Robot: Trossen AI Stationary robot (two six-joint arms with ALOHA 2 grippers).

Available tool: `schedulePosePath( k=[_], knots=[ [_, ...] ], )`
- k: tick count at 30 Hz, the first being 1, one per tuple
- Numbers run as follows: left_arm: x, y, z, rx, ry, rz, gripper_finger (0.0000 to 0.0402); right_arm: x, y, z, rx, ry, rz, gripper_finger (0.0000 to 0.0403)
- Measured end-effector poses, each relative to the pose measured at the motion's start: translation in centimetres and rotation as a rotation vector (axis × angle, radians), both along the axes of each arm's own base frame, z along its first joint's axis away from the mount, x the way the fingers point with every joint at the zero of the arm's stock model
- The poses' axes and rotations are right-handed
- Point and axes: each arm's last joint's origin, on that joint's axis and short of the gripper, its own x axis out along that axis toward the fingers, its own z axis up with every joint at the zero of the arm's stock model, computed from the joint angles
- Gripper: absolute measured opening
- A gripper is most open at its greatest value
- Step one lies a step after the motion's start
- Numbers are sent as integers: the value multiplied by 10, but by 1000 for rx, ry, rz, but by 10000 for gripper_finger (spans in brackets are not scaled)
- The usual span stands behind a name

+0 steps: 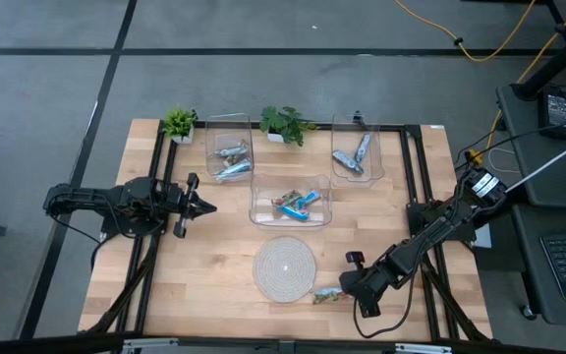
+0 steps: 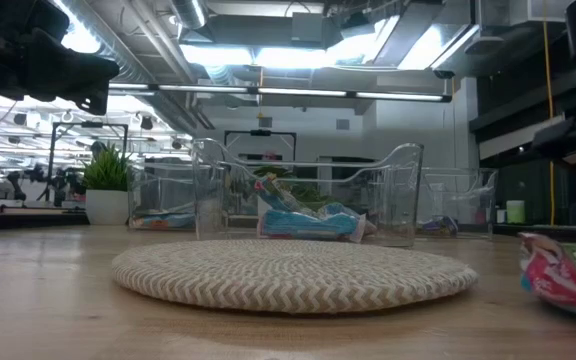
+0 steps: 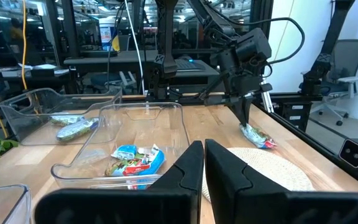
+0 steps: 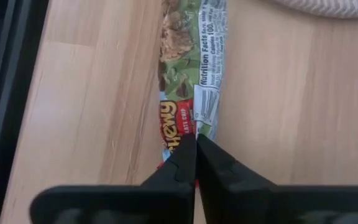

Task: Pick and place Granola Bars by type
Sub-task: Put the red granola bar into the bottom transparent bin

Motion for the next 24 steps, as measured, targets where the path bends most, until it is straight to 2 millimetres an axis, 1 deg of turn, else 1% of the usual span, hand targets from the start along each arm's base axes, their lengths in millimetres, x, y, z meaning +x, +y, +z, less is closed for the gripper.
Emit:
schedulePosePath(
  k=[4,7,10,13,17,21,24],
  knots=[
    [0,0,0,0,0,0,12,3,2,4,-4,-21,17,6],
    [0,0,0,0,0,0,12,9,7,14,3,-60,47,6],
    [0,0,0,0,0,0,10,17,14,29,-1,-104,92,5],
    [0,0,0,0,0,0,9,25,17,46,-53,-144,124,4],
    [0,0,0,0,0,0,10,39,14,74,-143,-182,145,4],
    [0,0,0,0,0,0,12,57,5,105,-222,-224,172,5],
    [0,0,0,0,0,0,12,71,-9,127,-272,-250,197,5]
  ],
)
